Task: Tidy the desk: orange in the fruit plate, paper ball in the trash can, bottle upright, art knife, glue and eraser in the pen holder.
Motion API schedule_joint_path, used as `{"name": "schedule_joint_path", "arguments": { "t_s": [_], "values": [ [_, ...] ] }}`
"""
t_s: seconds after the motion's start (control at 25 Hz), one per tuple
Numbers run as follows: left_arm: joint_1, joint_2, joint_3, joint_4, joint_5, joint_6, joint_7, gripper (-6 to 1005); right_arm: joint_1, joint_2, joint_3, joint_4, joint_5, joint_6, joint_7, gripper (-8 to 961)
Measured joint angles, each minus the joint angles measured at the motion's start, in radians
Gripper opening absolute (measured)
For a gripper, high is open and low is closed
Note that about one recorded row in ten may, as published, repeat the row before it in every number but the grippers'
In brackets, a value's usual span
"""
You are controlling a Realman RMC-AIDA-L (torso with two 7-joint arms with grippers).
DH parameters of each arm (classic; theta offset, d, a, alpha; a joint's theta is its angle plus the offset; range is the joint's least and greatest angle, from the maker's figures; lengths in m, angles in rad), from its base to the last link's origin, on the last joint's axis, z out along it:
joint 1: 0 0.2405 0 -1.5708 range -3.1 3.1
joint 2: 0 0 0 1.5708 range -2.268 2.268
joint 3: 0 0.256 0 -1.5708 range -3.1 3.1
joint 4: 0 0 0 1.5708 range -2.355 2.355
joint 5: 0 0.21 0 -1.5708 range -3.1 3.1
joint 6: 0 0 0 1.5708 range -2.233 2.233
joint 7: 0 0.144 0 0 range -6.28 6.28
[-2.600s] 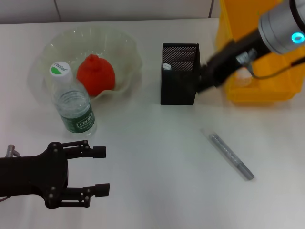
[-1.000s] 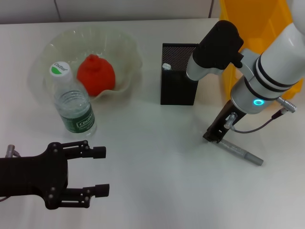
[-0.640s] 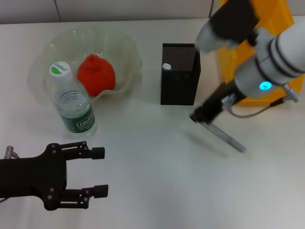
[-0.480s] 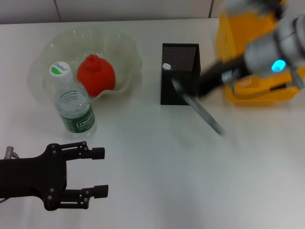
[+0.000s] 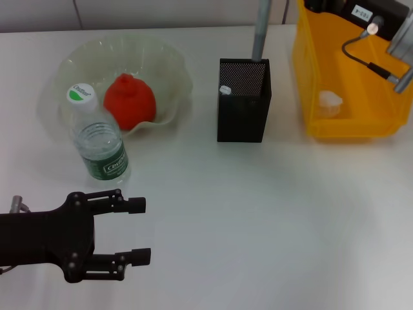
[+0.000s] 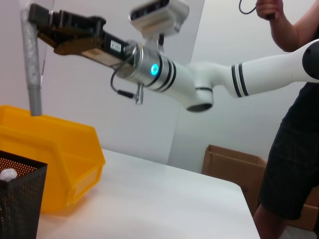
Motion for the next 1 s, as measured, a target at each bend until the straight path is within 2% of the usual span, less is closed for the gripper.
{"name": "schedule_joint_path", "arguments": {
  "t_s": [0.04,0.12,0.16,0.2,0.32,0.52,0.68,0.84,0.92,0.96,1.0],
  "values": [
    [0.000,0.000,0.000,0.000,0.000,0.000,0.000,787,0.000,0.000,0.000,0.000,0.000,0.000,0.000,129],
    [-0.002,0.000,0.000,0.000,-0.001,-0.001,0.000,787,0.008,0.004,-0.003,0.092,0.058,0.011,-0.171,133],
    [-0.002,0.000,0.000,0.000,-0.001,-0.001,0.000,787,0.008,0.004,-0.003,0.092,0.058,0.011,-0.171,135],
    [-0.002,0.000,-0.001,0.000,-0.001,-0.002,0.001,787,0.022,0.006,-0.006,0.146,0.069,0.025,-0.248,137],
    [-0.004,0.000,-0.001,0.000,-0.002,-0.004,0.001,787,0.045,0.006,-0.008,0.206,0.067,0.070,-0.292,142],
    [-0.007,0.001,-0.001,0.000,-0.003,-0.004,0.001,787,0.053,0.005,-0.028,0.226,0.064,0.109,-0.295,152],
    [-0.008,0.001,-0.011,0.000,-0.005,-0.002,0.001,787,0.051,0.002,-0.062,0.216,0.064,0.102,-0.283,333],
    [-0.005,0.003,-0.028,0.000,-0.006,0.002,0.001,787,0.016,-0.002,-0.121,0.137,0.063,0.065,-0.212,507],
    [0.000,0.009,-0.031,0.000,-0.007,0.003,0.001,787,-0.044,-0.014,-0.170,0.018,-0.003,-0.040,-0.123,593],
    [0.000,0.009,-0.031,0.000,-0.007,0.003,0.001,787,-0.044,-0.014,-0.170,0.018,-0.003,-0.040,-0.123,623],
    [0.001,0.014,-0.031,0.000,-0.007,0.003,0.001,787,-0.081,-0.024,-0.177,-0.061,-0.098,-0.166,-0.077,652]
  ]
}}
